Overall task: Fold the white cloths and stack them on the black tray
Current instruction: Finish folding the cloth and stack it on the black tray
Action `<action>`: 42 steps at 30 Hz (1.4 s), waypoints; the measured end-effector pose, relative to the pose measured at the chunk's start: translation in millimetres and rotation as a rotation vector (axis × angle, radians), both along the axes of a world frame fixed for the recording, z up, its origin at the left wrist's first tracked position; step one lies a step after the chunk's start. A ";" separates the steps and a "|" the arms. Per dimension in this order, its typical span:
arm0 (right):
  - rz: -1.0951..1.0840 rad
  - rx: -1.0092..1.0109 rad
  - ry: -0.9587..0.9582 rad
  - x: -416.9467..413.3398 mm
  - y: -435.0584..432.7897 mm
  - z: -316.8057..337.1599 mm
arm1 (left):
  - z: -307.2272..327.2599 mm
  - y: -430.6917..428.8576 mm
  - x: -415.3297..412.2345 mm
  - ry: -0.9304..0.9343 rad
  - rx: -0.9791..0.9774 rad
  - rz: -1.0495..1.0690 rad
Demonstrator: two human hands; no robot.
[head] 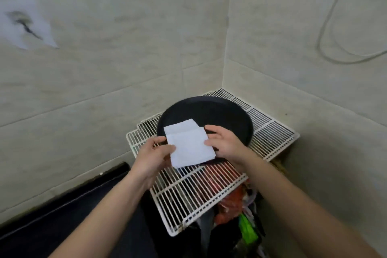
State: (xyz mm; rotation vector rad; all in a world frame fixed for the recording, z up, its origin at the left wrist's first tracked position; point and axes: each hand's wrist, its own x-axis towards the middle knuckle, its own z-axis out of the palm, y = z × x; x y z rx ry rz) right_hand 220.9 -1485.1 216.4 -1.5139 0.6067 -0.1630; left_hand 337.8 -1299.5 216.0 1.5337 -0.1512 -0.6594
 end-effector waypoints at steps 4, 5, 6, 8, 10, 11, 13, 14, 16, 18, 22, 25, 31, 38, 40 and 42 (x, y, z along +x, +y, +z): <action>0.102 0.017 0.023 51.7 -43.9 6.2 | 6.1 -35.3 27.9 0.023 0.003 0.160; 0.124 0.008 0.032 62.6 -51.3 5.3 | 5.6 -42.0 33.0 0.026 0.005 0.190; 0.141 -0.004 0.039 72.4 -57.6 4.5 | 4.0 -48.1 37.5 0.024 0.008 0.219; 0.167 -0.005 0.052 91.0 -68.6 1.7 | -3.9 -60.2 46.1 0.004 0.037 0.275; 0.193 0.008 0.069 103.9 -76.9 -5.3 | -12.9 -69.0 51.9 -0.015 0.084 0.316; 0.206 0.003 0.080 107.0 -78.8 -9.7 | -17.4 -70.5 53.2 -0.019 0.108 0.330; 0.240 -0.012 0.106 109.2 -81.0 -18.8 | -26.6 -70.5 53.2 -0.019 0.143 0.347; 0.256 -0.021 0.116 109.8 -81.8 -22.9 | -30.1 -69.7 52.8 -0.019 0.157 0.355; 0.260 -0.032 0.117 110.1 -82.3 -29.0 | -34.4 -66.9 52.0 -0.038 0.179 0.355; 0.257 -0.029 0.112 111.7 -83.7 -32.4 | -38.8 -65.4 52.3 -0.083 0.210 0.357; 0.257 -0.024 0.107 110.4 -84.3 -37.8 | -46.0 -66.2 43.1 -0.239 0.313 0.332; 0.238 -0.075 0.118 105.1 -84.0 -34.0 | -43.4 -64.9 39.2 -0.305 0.343 0.278; 0.165 -0.693 -0.027 94.6 -73.8 -0.4 | -16.9 -22.5 37.6 -0.686 0.530 0.287; 0.344 -1.325 -0.273 106.7 21.2 -0.7 | -18.6 105.1 -23.1 -1.048 1.168 0.481; 0.453 -1.360 -0.340 109.6 65.1 -12.2 | -29.0 144.9 -48.7 -0.959 1.281 0.523; 0.554 -1.391 -0.391 108.8 111.0 -24.1 | -38.6 183.6 -76.0 -0.864 1.366 0.570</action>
